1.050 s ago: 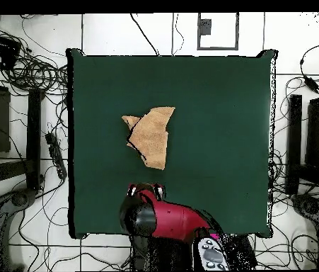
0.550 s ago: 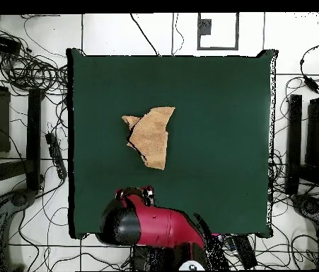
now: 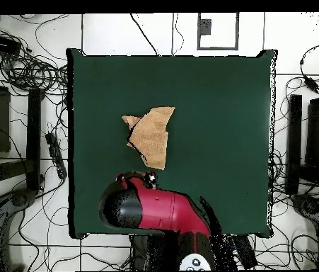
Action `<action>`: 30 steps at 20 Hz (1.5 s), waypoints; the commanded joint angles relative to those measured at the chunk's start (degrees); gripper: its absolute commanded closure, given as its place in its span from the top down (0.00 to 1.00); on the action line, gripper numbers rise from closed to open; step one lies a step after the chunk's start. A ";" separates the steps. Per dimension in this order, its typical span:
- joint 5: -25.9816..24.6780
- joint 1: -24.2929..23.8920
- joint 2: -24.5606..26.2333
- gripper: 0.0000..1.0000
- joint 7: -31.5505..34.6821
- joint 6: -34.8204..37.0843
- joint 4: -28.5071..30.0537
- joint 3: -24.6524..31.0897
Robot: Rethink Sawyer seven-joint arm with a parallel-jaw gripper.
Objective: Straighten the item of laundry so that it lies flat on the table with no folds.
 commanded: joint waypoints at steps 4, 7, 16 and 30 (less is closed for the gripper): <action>3.52 2.19 7.63 1.00 12.01 6.64 -12.12 2.15; 3.60 2.81 8.57 1.00 12.21 8.37 -14.64 1.69; 3.59 1.84 11.74 1.00 11.22 11.67 -20.87 2.05; 0.23 -3.50 15.68 1.00 1.25 14.83 -26.46 6.43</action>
